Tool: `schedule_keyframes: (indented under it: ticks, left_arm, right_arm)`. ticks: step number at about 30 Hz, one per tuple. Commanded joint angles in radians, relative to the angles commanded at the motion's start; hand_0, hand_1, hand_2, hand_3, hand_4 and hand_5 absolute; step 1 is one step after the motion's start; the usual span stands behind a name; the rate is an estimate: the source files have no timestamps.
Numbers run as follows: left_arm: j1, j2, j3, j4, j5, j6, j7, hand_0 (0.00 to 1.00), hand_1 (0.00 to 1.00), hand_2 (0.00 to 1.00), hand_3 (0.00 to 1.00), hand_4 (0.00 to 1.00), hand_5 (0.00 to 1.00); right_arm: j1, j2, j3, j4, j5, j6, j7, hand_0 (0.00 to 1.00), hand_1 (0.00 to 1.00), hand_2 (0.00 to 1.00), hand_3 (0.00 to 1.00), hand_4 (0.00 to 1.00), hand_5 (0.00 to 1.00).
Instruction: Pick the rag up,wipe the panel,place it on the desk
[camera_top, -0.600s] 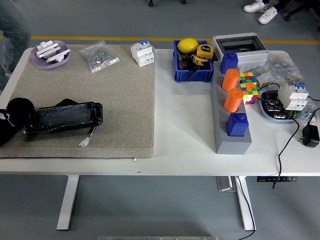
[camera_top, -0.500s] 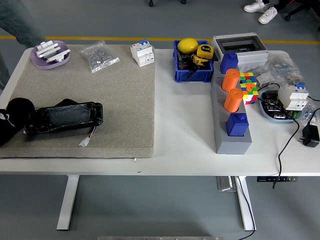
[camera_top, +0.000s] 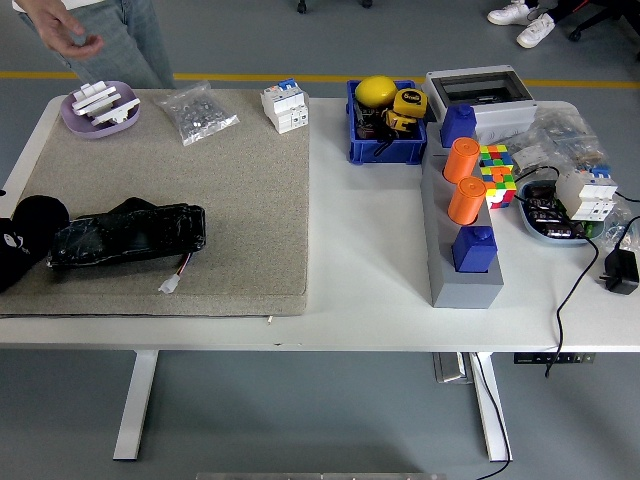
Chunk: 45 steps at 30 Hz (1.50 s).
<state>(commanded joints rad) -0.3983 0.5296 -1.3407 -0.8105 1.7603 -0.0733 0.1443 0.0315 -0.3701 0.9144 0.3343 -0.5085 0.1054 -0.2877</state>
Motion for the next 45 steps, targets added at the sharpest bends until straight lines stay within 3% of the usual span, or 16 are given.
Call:
schedule_keyframes:
  ticks: [1,6,7,12,13,18,19,24,25,30,31,36,37,40,45]
  left_arm:
    - [-0.002,-0.001,0.004,0.003,-0.001,0.000,0.001,0.831,0.864,0.845,0.800,0.913,0.128]
    - [-0.012,-0.006,0.026,0.012,0.003,0.015,0.012,0.831,0.864,0.845,0.800,0.913,0.128]
    - [-0.014,-0.007,0.031,0.015,0.000,0.022,0.013,0.495,0.669,0.695,0.622,0.803,0.109]
    - [-0.022,-0.007,0.052,0.026,0.001,0.060,0.013,0.495,0.669,0.695,0.622,0.803,0.109]
    - [-0.024,-0.008,0.055,0.031,0.003,0.064,0.016,0.349,0.485,0.590,0.563,0.458,0.002]
    - [-0.027,-0.010,0.074,0.054,0.011,0.077,0.021,0.349,0.485,0.590,0.563,0.458,0.002]
    - [-0.027,-0.010,0.076,0.056,0.012,0.078,0.021,0.338,0.412,0.576,0.548,0.346,0.002]
    - [-0.029,-0.015,0.095,0.077,0.026,0.101,0.023,0.338,0.412,0.576,0.548,0.346,0.002]
    - [-0.029,-0.016,0.095,0.080,0.028,0.106,0.023,0.266,0.301,0.563,0.520,0.237,0.002]
    - [-0.023,-0.020,0.097,0.080,0.043,0.151,0.011,0.266,0.301,0.563,0.520,0.237,0.002]
    - [-0.023,-0.020,0.098,0.080,0.043,0.157,0.008,0.235,0.218,0.547,0.492,0.172,0.002]
    - [-0.009,-0.023,0.082,0.063,0.072,0.186,0.000,0.235,0.218,0.547,0.492,0.172,0.002]
    - [-0.008,-0.023,0.078,0.060,0.075,0.188,0.001,0.229,0.179,0.541,0.476,0.142,0.002]
    - [0.027,-0.026,0.016,0.002,0.142,0.212,0.024,0.229,0.179,0.541,0.476,0.142,0.002]
    - [0.111,-0.016,-0.082,-0.174,0.257,0.202,0.108,0.229,0.172,0.548,0.481,0.150,0.002]
  right_arm:
    - [0.000,0.000,0.000,0.000,0.001,0.000,0.000,0.779,0.724,0.730,0.656,0.941,0.698]
    - [0.002,0.001,0.006,0.001,0.000,-0.003,0.003,0.779,0.724,0.730,0.656,0.941,0.698]
    - [0.002,0.001,0.006,0.002,0.001,-0.004,0.004,0.779,0.724,0.731,0.658,0.943,0.700]
    - [0.001,0.002,0.011,0.003,0.001,-0.006,0.006,0.779,0.724,0.731,0.658,0.943,0.700]
    - [0.001,0.002,0.014,0.003,0.001,-0.008,0.007,0.779,0.723,0.730,0.658,0.944,0.700]
    - [0.002,0.002,0.028,0.006,-0.003,-0.014,0.012,0.779,0.723,0.730,0.658,0.944,0.700]
    - [0.002,0.002,0.030,0.006,-0.004,-0.015,0.012,0.780,0.721,0.728,0.657,0.945,0.700]
    - [0.001,-0.002,0.045,0.006,-0.011,-0.023,0.016,0.780,0.721,0.728,0.657,0.945,0.700]
    - [0.001,-0.003,0.046,0.005,-0.012,-0.024,0.016,0.779,0.720,0.728,0.658,0.946,0.700]
    - [-0.002,-0.005,0.043,0.004,-0.005,-0.026,0.017,0.779,0.720,0.728,0.658,0.946,0.700]
    - [-0.002,-0.005,0.043,0.004,-0.005,-0.026,0.017,0.780,0.720,0.728,0.659,0.947,0.698]
    - [-0.005,-0.004,0.038,0.003,0.001,-0.025,0.018,0.780,0.720,0.728,0.659,0.947,0.698]
    - [-0.005,-0.004,0.037,0.002,0.001,-0.025,0.018,0.780,0.720,0.728,0.661,0.950,0.698]
    - [-0.005,-0.002,0.036,0.001,0.001,-0.025,0.018,0.780,0.720,0.728,0.661,0.950,0.698]
    - [-0.005,-0.004,0.026,-0.002,0.007,-0.022,0.016,0.780,0.719,0.727,0.661,0.950,0.697]
